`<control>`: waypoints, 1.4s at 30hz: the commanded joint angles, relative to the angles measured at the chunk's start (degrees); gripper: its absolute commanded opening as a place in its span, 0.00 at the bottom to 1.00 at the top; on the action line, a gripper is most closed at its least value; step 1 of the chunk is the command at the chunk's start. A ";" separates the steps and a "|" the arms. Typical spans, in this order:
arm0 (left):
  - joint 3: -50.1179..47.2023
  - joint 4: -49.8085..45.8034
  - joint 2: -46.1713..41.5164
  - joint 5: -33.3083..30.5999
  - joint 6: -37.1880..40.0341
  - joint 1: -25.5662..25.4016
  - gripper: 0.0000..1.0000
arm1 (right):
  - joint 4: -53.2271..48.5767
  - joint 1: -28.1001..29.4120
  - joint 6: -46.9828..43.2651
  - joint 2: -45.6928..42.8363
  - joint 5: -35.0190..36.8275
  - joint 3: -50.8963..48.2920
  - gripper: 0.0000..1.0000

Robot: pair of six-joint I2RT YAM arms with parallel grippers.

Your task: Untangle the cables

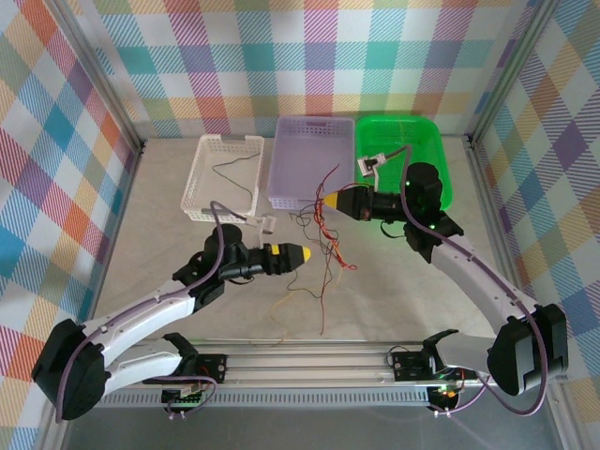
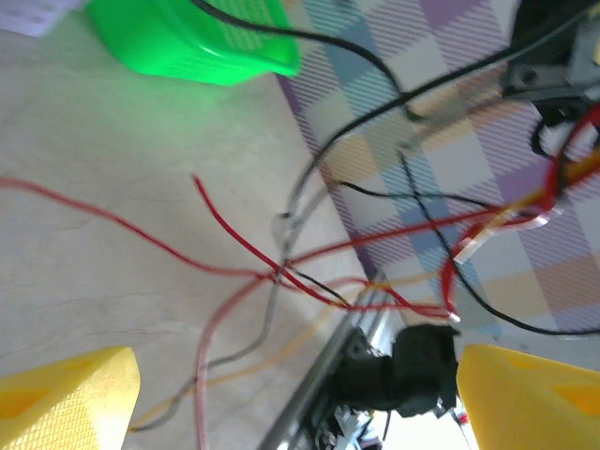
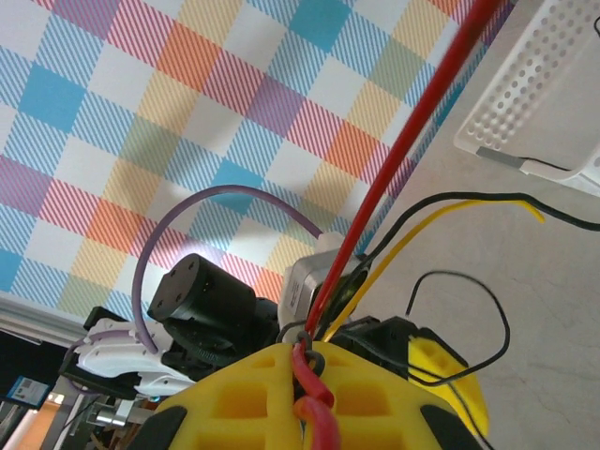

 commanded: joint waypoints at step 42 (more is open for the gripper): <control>11.80 -16.19 5.22 -31.56 16.04 -13.30 0.00 | -20.39 2.27 -9.33 -10.08 13.70 5.94 0.00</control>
